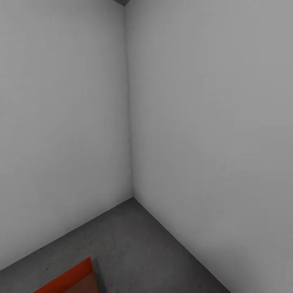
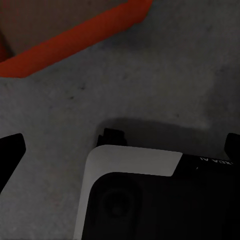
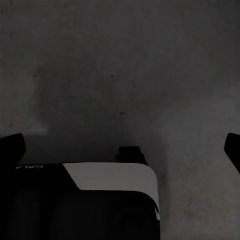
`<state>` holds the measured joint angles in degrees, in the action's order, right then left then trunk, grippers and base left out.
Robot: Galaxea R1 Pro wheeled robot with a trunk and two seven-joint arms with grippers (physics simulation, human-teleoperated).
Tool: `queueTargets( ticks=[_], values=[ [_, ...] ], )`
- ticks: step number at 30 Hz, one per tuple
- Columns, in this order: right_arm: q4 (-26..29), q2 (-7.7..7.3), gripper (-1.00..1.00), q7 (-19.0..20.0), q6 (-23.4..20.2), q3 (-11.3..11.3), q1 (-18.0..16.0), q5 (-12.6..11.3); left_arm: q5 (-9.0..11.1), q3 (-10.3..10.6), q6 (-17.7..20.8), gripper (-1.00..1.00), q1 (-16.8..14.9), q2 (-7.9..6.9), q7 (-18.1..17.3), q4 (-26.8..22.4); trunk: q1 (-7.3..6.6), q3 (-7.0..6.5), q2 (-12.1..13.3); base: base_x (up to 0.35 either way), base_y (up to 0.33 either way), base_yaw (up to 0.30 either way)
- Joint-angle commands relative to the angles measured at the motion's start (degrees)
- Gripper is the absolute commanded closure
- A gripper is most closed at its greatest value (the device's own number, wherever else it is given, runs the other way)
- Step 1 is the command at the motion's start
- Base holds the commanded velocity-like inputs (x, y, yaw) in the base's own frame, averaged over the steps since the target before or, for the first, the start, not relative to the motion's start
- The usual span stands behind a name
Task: Move the two storage containers from the living room to the garage. In the garage, place one container on the floor and stack the other container on top of it (either order is fine).
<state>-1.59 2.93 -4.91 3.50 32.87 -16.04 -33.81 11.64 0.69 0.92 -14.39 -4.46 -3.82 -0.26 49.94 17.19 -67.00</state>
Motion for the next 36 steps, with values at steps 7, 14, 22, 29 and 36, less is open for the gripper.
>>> queueTargets(
  ticks=[7, 14, 22, 29, 36],
  values=[
    [-0.17, 0.2, -1.0, -0.1, 0.31, 0.47, -0.06, -0.46, 0.5, 0.1, 0.09, -1.0, -0.03, -0.02, -0.25, -0.01, 0.0, 0.03, -0.04, 0.0, 0.0, -0.032],
    [-0.17, 0.13, -1.0, -0.04, 0.29, 0.51, -0.05, -0.36, 0.51, 0.1, 0.12, -1.0, -0.03, -0.02, -0.24, -0.01, 0.0, -0.09, -0.04, 0.0, 0.0, -0.13],
    [-0.17, -0.06, -1.0, -0.02, 0.37, 0.52, -0.05, -0.35, 0.53, 0.1, 0.07, -1.0, -0.03, -0.02, -0.23, -0.01, 0.0, -0.1, -0.04, 0.0, 0.0, -0.172],
    [-0.17, -0.03, -1.0, -0.01, 0.32, 0.52, -0.05, -0.29, 0.51, 0.1, 0.09, -1.0, -0.03, -0.02, -0.26, -0.01, 0.0, -0.1, -0.04, 0.0, 0.0, -0.246],
    [-0.17, -0.03, -1.0, 0.01, 0.28, 0.52, -0.08, -0.29, 0.5, 0.1, 0.1, -1.0, -0.03, -0.02, -0.26, -0.01, 0.0, -0.1, -0.04, 0.0, 0.0, -0.254]
  ],
)
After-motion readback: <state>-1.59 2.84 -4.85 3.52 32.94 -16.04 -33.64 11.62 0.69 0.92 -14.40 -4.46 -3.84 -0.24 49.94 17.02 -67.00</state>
